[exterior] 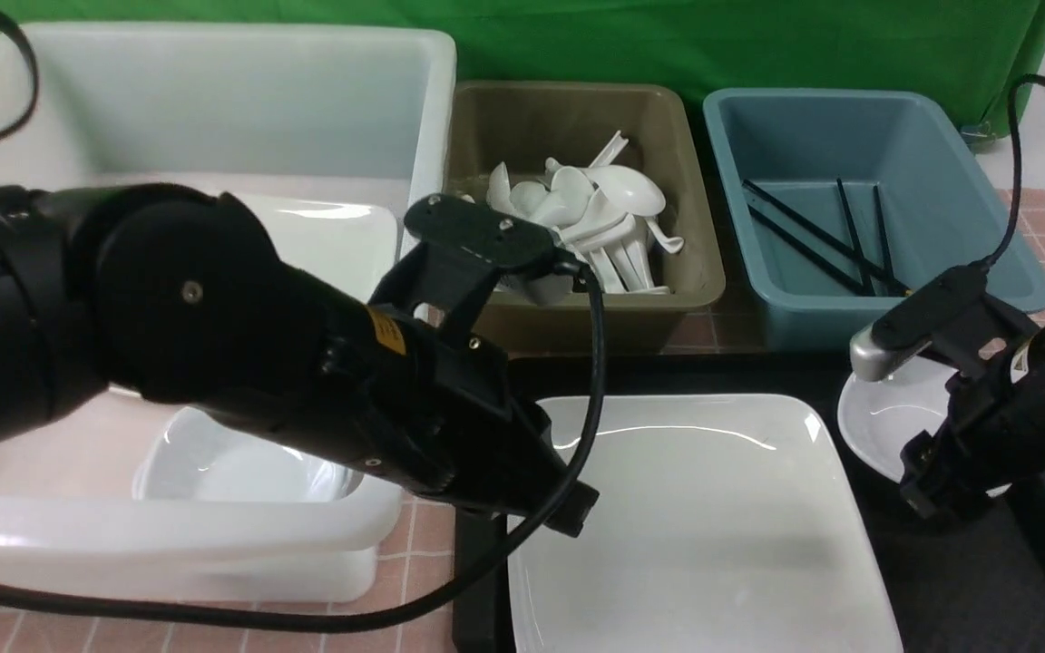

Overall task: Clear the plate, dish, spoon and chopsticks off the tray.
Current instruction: Use the right arm to grab a small plate from the dinner plate, then use the right arm to put the small plate into the large storage box on the left, then use the right arm to grab a plate from the dinner plate

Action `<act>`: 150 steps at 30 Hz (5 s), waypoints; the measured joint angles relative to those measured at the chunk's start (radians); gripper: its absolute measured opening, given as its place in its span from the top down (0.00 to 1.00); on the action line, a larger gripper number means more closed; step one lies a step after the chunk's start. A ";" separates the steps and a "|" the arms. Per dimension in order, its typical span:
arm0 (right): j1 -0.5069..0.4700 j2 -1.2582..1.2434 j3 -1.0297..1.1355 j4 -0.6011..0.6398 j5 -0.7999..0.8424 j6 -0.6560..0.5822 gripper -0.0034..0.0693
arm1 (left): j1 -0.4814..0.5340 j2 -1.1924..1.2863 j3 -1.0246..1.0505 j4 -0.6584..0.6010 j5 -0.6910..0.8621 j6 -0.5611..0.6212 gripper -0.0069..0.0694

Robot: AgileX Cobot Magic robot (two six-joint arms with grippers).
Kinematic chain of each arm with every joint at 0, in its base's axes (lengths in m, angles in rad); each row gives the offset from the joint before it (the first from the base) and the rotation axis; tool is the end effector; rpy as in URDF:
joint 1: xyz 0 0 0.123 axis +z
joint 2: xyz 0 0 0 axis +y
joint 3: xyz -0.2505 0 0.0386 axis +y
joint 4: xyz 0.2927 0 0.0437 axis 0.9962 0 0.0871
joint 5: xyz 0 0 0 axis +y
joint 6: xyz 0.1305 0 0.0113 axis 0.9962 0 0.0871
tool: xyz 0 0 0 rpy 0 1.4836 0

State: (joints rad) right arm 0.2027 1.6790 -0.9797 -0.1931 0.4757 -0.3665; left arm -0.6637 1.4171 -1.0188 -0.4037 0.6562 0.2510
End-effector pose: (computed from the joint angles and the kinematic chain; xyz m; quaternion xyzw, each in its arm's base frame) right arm 0.3735 0.0650 0.0978 -0.3411 0.9072 -0.0826 0.2321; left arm 0.2664 -0.2482 0.2014 0.3096 0.8902 -0.2202 0.2514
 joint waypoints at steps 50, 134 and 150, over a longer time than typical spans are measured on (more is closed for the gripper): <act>0.582 0.222 -0.916 0.615 0.333 -0.213 0.85 | 0.659 -0.323 -0.220 0.374 0.315 -0.229 0.91; -0.129 -0.166 0.415 0.803 -0.014 0.046 0.25 | 0.252 -0.215 0.008 -0.099 0.242 0.180 0.90; -0.132 -0.137 0.401 0.862 -0.020 0.002 0.74 | 0.041 -0.090 0.029 -0.110 0.077 0.195 0.90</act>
State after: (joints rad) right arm 0.0709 1.5416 -0.5790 0.6694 0.4560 -0.3640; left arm -0.6229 1.3267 -0.9901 -0.5135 0.7331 0.4458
